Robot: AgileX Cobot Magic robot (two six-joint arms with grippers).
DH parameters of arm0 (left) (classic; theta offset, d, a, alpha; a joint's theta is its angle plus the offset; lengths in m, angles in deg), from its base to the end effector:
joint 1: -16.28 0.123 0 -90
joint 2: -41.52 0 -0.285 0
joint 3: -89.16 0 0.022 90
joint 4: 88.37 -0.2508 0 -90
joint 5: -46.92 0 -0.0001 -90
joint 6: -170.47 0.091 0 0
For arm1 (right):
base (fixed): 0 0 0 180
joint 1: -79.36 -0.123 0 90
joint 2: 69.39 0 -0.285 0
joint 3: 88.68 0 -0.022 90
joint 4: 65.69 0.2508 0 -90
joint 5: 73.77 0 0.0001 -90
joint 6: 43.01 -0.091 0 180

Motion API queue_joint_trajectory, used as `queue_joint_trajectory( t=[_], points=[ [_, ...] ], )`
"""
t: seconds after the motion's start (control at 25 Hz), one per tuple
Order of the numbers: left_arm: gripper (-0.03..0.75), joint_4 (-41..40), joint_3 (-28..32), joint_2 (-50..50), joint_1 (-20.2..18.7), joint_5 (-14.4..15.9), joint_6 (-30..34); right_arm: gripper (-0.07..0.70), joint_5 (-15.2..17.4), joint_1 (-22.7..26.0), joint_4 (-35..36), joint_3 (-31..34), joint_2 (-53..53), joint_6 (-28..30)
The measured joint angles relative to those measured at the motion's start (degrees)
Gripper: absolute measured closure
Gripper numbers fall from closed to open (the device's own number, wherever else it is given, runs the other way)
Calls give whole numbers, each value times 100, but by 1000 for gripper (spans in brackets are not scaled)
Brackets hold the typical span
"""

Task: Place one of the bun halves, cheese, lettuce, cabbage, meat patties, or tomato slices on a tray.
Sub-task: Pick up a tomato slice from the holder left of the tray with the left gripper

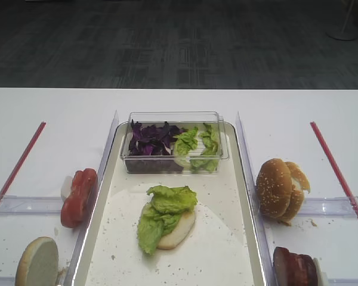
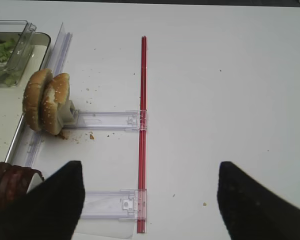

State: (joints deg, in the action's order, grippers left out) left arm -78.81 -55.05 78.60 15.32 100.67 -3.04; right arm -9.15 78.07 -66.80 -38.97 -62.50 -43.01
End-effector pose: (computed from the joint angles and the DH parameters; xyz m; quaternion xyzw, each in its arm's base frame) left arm 0.0783 -0.0135 0.3363 0.0440 0.8894 -0.0605 0.4510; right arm -0.0079 -0.0018 0.2664 -0.0091 0.8712 -0.0041 0.4908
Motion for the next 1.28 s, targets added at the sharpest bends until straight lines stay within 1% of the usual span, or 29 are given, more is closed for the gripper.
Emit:
queue_joint_trajectory(
  t=[0.12,0.24,0.4,0.52,0.64,0.8,0.96,1.16,1.28],
  points=[
    [223,69,-514,978,0,-108,30,61,0,0,0,0,0,0],
    [223,152,-1046,1962,0,-24,56,61,0,0,0,0,0,0],
    [224,393,-1669,3277,0,406,56,61,0,0,0,0,0,0],
    [224,459,-2019,4167,0,761,68,61,0,0,0,0,0,0],
    [224,468,-2260,4930,0,960,68,61,0,0,0,0,0,0],
    [228,468,-2495,5726,0,1015,68,61,0,0,0,0,0,0],
    [253,429,-2738,6329,0,1015,79,61,0,0,0,0,0,0],
    [263,368,-2891,6868,0,1003,159,61,0,0,0,0,0,0],
    [265,336,-2891,7071,0,1050,172,61,0,0,0,0,0,0]
  ],
)
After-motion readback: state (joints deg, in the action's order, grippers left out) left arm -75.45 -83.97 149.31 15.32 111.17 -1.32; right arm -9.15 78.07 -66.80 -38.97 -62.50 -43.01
